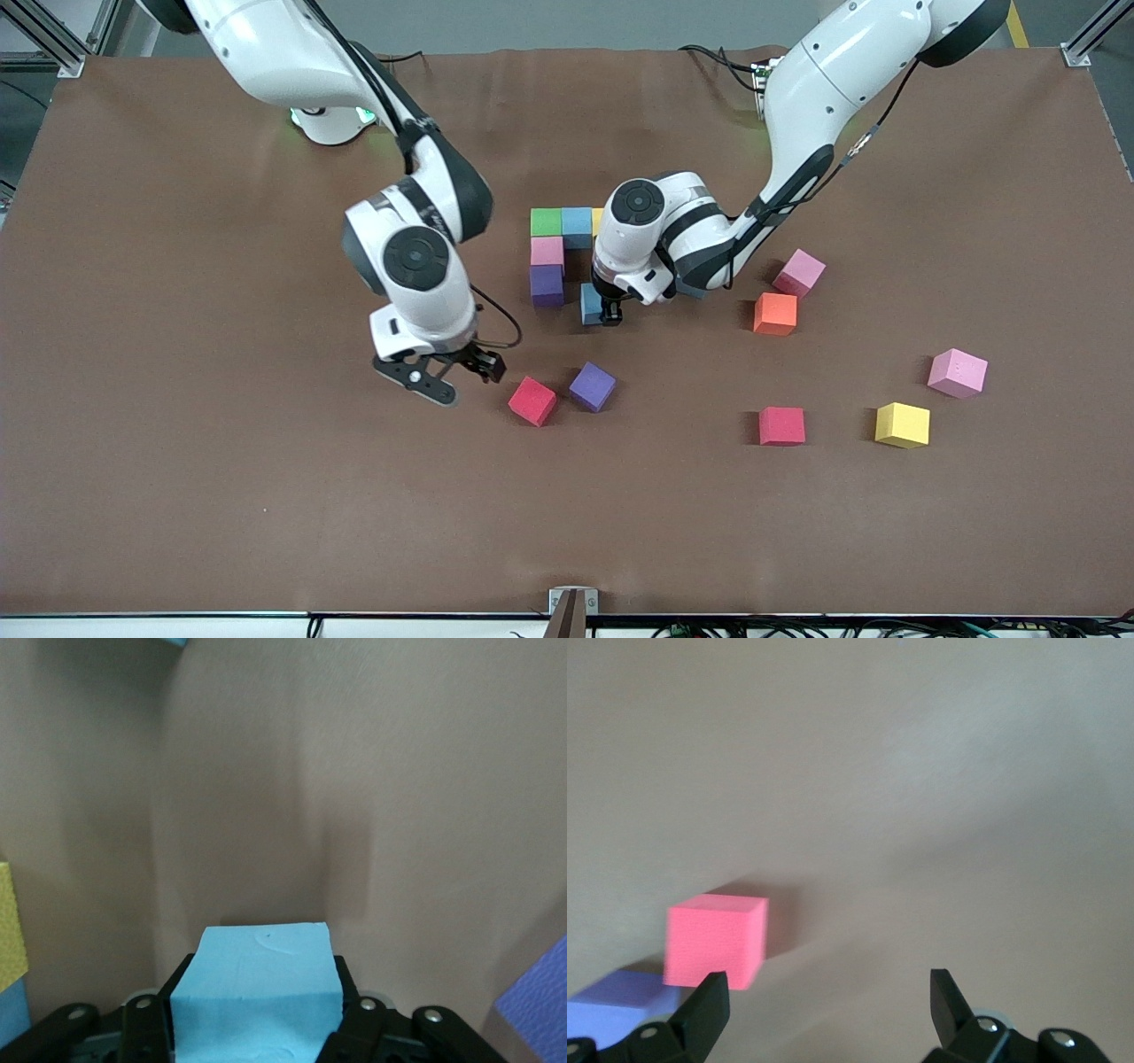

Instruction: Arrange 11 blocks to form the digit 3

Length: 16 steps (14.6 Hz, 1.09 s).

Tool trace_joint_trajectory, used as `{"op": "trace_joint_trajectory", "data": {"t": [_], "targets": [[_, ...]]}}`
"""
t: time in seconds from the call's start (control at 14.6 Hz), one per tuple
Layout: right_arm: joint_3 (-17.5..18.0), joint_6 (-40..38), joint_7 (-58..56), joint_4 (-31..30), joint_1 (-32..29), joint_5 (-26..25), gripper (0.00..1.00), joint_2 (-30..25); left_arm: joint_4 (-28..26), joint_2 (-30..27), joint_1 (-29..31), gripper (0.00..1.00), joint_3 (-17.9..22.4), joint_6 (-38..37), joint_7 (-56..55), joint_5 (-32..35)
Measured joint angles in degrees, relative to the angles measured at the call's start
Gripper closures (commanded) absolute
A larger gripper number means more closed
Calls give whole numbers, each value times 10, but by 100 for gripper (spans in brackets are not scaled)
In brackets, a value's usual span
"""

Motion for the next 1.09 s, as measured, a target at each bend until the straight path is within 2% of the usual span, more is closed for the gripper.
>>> {"op": "trace_joint_trajectory", "data": {"t": [0.21, 0.62, 1.03, 1.09], "targets": [[1, -8, 51, 98, 37, 0, 0, 81, 0, 0, -6, 89, 0, 25, -1, 0], [1, 32, 135, 219, 93, 0, 0, 210, -2, 0, -18, 89, 0, 27, -6, 0], [3, 72, 172, 256, 95, 2, 0, 243, -10, 0, -23, 87, 0, 28, -7, 0], [4, 77, 177, 260, 95, 4, 0, 246, -10, 0, -23, 83, 0, 28, -7, 0]]}}
